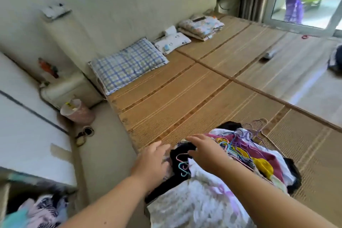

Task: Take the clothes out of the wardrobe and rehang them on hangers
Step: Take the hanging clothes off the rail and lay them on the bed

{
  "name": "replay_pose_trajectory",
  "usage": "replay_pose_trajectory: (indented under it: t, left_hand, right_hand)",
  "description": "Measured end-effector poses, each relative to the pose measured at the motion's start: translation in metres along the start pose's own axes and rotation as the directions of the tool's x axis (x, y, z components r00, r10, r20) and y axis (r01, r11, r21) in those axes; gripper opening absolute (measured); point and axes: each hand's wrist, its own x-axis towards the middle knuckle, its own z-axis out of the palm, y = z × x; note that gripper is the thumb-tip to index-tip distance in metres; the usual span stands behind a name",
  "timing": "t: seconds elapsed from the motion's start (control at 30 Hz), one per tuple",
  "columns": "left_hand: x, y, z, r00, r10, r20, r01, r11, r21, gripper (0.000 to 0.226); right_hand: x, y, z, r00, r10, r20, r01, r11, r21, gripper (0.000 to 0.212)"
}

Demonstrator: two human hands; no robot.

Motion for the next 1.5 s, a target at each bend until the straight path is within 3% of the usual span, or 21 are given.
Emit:
replay_pose_trajectory:
  t: [0.2,0.33,0.43,0.77,0.87,1.0,1.1,1.2,1.27,1.37,1.5]
  left_hand:
    - [-0.087,-0.077,-0.089,0.956,-0.063,-0.287,0.096,0.99,0.102,0.062]
    - [-0.16,-0.141,-0.141,0.903,-0.144,-0.404,0.243,0.948,0.206,0.073]
    - [-0.219,-0.186,-0.172,0.828,-0.236,-0.509,0.375,0.908,0.189,0.072]
    - [-0.384,-0.275,-0.231,0.525,-0.428,-0.736,0.679,0.732,0.059,0.068]
    - [-0.411,-0.28,-0.259,0.429,-0.423,-0.798,0.735,0.677,0.036,0.068]
    - [-0.442,-0.284,-0.298,0.362,-0.352,-0.863,0.79,0.607,0.084,0.071]
    - [-0.462,-0.293,-0.327,0.304,-0.324,-0.896,0.859,0.499,0.111,0.073]
    - [-0.481,-0.302,-0.358,0.173,-0.31,-0.935,0.953,0.291,0.08,0.076]
    - [-0.496,-0.305,-0.377,0.089,-0.249,-0.964,0.977,0.21,0.036,0.075]
    - [-0.518,-0.309,-0.405,0.033,-0.11,-0.993,0.996,0.086,0.023,0.066]
    - [-0.539,-0.312,-0.438,-0.097,-0.044,-0.994,0.99,-0.107,-0.092,0.062]
  right_hand:
    - [0.024,-0.165,-0.003,0.933,-0.357,0.04,0.359,0.922,-0.148,0.056]
    - [0.019,-0.285,0.018,0.822,-0.566,0.069,0.566,0.797,-0.211,0.064]
    - [0.01,-0.368,0.036,0.734,-0.678,0.045,0.674,0.718,-0.177,0.064]
    - [-0.043,-0.559,0.084,0.45,-0.888,0.093,0.892,0.443,-0.089,0.06]
    - [-0.049,-0.604,0.077,0.37,-0.926,0.073,0.928,0.365,-0.081,0.064]
    - [-0.046,-0.662,0.062,0.256,-0.967,-0.011,0.966,0.256,-0.045,0.064]
    - [-0.042,-0.708,0.05,0.146,-0.988,-0.055,0.989,0.146,0.003,0.063]
    - [-0.034,-0.755,0.041,0.041,-0.995,-0.092,0.998,0.036,0.06,0.062]
    - [-0.028,-0.786,0.034,-0.017,-0.994,-0.106,0.994,-0.028,0.106,0.062]
    - [-0.02,-0.832,0.025,-0.103,-0.989,-0.106,0.979,-0.12,0.164,0.061]
    - [-0.016,-0.889,0.023,-0.17,-0.984,-0.053,0.923,-0.178,0.342,0.06]
